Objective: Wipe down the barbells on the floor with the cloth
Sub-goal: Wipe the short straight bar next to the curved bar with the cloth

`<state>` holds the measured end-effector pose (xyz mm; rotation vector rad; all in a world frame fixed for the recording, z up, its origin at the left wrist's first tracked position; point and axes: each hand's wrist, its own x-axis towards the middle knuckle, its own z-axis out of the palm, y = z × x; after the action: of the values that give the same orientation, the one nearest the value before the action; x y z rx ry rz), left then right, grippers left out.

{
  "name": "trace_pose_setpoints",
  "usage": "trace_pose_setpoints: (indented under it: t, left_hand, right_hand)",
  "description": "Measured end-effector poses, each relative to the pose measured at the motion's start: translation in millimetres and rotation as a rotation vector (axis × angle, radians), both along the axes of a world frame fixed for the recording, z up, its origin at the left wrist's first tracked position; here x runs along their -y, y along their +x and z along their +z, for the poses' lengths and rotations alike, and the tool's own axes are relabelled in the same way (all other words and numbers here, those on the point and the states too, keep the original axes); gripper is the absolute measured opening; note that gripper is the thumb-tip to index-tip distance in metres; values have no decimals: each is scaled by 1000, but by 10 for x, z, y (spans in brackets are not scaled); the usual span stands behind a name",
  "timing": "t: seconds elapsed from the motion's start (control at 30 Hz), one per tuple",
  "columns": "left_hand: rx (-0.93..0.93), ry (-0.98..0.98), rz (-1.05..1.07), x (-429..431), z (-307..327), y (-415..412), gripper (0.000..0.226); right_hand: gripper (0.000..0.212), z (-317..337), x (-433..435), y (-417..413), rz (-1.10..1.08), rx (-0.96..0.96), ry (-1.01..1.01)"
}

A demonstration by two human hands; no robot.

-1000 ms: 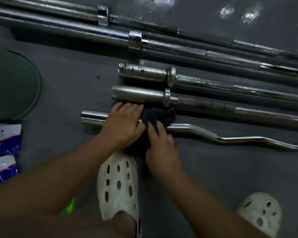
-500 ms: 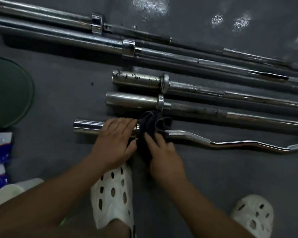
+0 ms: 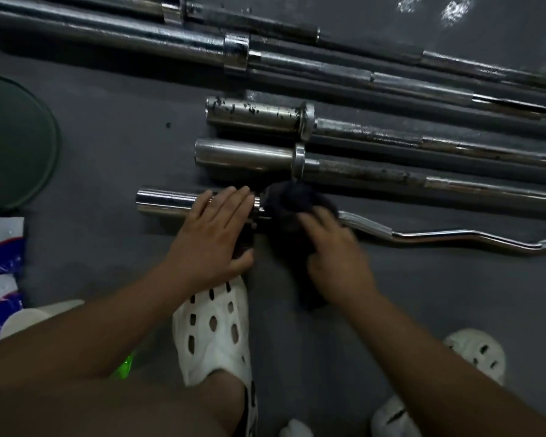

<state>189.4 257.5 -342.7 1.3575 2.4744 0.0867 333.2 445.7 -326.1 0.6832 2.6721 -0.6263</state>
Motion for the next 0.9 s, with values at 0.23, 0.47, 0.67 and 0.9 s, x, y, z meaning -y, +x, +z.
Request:
trace_pose_setpoints:
  t: [0.23, 0.47, 0.67, 0.9]
  left_hand:
    - [-17, -88, 44, -254, -8, -254, 95]
    - [24, 36, 73, 39, 33, 190, 90]
    - [4, -66, 102, -251, -28, -61, 97]
    - [-28, -48, 29, -159, -46, -33, 101]
  right_hand:
    - [84, 43, 303, -179, -235, 80, 7]
    - [84, -102, -483, 263, -397, -15, 28]
    - [82, 98, 527, -186, 13, 81, -140]
    - [83, -76, -397, 421, -597, 104, 46]
